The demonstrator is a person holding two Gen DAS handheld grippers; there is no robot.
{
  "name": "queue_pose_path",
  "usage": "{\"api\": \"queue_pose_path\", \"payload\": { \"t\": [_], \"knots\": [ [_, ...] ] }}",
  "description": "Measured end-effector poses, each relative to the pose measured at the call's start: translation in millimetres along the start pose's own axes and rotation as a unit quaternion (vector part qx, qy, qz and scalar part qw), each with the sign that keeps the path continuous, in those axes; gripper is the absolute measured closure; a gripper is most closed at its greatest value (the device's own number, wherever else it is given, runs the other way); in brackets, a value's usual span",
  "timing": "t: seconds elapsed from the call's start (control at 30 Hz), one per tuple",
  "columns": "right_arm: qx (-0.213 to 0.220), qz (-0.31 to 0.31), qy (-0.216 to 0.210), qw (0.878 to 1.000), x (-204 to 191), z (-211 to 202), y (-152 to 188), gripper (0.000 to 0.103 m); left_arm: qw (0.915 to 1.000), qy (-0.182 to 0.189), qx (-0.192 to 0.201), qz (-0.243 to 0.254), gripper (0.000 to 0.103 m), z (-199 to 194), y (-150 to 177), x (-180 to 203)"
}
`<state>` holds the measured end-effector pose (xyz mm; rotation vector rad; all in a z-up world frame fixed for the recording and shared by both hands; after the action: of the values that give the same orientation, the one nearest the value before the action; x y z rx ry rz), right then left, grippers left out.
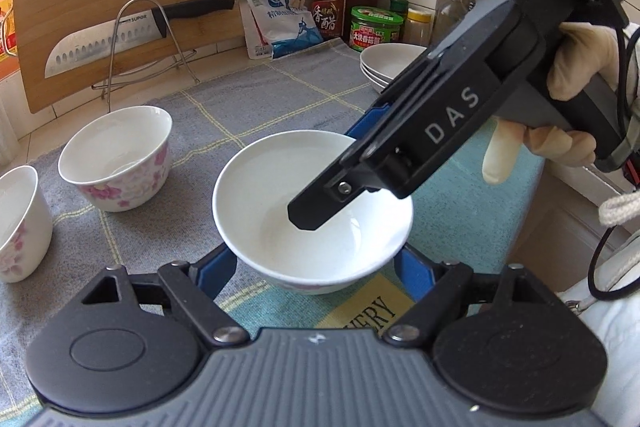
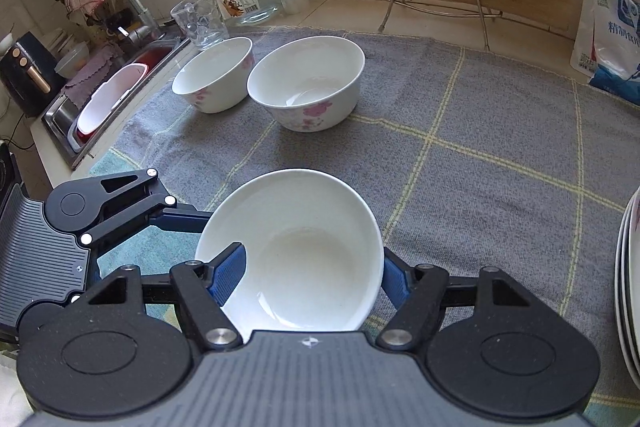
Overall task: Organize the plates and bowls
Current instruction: 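Lift the white bowl with the right gripper and carry it beside the plate stack, then lower the white bowl onto the towel and open the right gripper, then move the right gripper to the pink-flowered bowl and grasp its rim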
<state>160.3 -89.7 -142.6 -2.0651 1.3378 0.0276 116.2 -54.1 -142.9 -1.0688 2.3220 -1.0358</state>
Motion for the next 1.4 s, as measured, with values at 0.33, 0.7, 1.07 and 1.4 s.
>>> {"api": "queue_pose_path", "payload": {
  "t": [0.33, 0.7, 1.07, 1.4],
  "knots": [
    [-0.003, 0.002, 0.003, 1.000, 5, 2, 3, 0.027, 0.9999, 0.008, -0.005, -0.010, 0.017, 6, 0, 0],
    [0.011, -0.020, 0.004, 1.000, 0, -3, -9, 0.005, 0.9998, 0.003, -0.008, -0.017, 0.006, -8, 6, -9],
    [0.027, -0.076, 0.019, 0.997, -4, -7, -53, 0.003, 0.9903, -0.122, 0.009, -0.065, 0.006, -31, 7, -90],
    [0.019, -0.117, 0.014, 0.993, -1, 12, -94, 0.003, 0.9829, -0.163, 0.018, -0.083, 0.006, 18, -12, -117]
  ]
}}
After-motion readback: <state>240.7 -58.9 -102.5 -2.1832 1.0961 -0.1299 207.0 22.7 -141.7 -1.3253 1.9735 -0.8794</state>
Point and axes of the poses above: each gripper's, at about its wrist camera, not at the fingertips, and z roughly the way its jaws point, x to its right, y to its underside, the point moved 10 cm from there along z, roughly the way its jaws point, and after that the axes turned 7 degrees about -y, right-handed, at the moved point
